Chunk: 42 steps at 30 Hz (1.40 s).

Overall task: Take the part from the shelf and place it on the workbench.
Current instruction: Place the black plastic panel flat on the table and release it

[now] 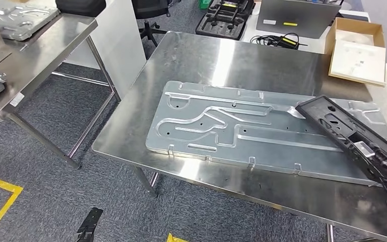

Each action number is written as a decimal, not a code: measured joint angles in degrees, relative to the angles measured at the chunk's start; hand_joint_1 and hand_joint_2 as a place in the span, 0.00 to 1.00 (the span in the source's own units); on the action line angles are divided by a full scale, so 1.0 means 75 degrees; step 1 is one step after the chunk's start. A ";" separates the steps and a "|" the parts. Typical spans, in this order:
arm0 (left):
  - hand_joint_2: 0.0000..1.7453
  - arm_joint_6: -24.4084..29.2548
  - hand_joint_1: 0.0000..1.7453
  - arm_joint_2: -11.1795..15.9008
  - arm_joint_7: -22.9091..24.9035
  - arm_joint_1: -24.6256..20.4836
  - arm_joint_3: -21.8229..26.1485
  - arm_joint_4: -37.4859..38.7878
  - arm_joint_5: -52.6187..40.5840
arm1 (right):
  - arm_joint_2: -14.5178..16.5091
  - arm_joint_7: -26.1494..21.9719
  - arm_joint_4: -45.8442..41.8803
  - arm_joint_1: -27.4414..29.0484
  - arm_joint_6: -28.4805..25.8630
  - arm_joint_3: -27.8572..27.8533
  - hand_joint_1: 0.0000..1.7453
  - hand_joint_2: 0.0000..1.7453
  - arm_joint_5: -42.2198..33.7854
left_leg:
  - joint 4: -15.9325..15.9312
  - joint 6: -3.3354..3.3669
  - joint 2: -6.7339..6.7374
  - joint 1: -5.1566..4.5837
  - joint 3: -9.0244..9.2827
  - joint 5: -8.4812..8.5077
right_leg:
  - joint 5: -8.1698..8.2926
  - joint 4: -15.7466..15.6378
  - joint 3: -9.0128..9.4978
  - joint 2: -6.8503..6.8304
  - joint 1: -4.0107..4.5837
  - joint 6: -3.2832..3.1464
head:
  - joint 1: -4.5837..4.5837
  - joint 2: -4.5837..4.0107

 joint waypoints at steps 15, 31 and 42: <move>0.00 0.0195 0.00 -0.0063 -0.0051 -0.0037 0.0000 0.0000 -0.0102 | 0.0315 -0.0080 -0.1016 -0.0900 0.0103 0.1226 0.00 0.00 0.0315 | -0.0112 0.0196 0.0013 -0.0030 -0.0475 0.0490 | -0.0573 0.0331 0.0410 -0.0030 0.0012 0.0195 | 0.0006 0.0000; 0.00 0.0324 0.00 -0.0074 -0.0088 0.0018 0.0000 0.0000 -0.0170 | 0.0374 -0.0034 -0.1533 -0.1144 0.0021 0.1770 0.00 0.00 0.0324 | 0.0148 -0.0159 -0.0018 0.0108 0.0321 -0.0332 | 0.0296 0.0024 -0.0399 -0.0087 0.0026 -0.0016 | -0.0037 0.0000; 0.00 0.0305 0.00 -0.0070 -0.0099 0.0071 0.0000 0.0000 -0.0184 | 0.0545 -0.0268 -0.1607 -0.1169 -0.1895 0.1821 0.00 0.00 -0.1509 | -0.0421 0.0241 0.0058 -0.0004 -0.0060 0.0376 | -0.0858 0.1791 -0.0669 -0.0072 0.0064 0.0197 | -0.0021 0.0000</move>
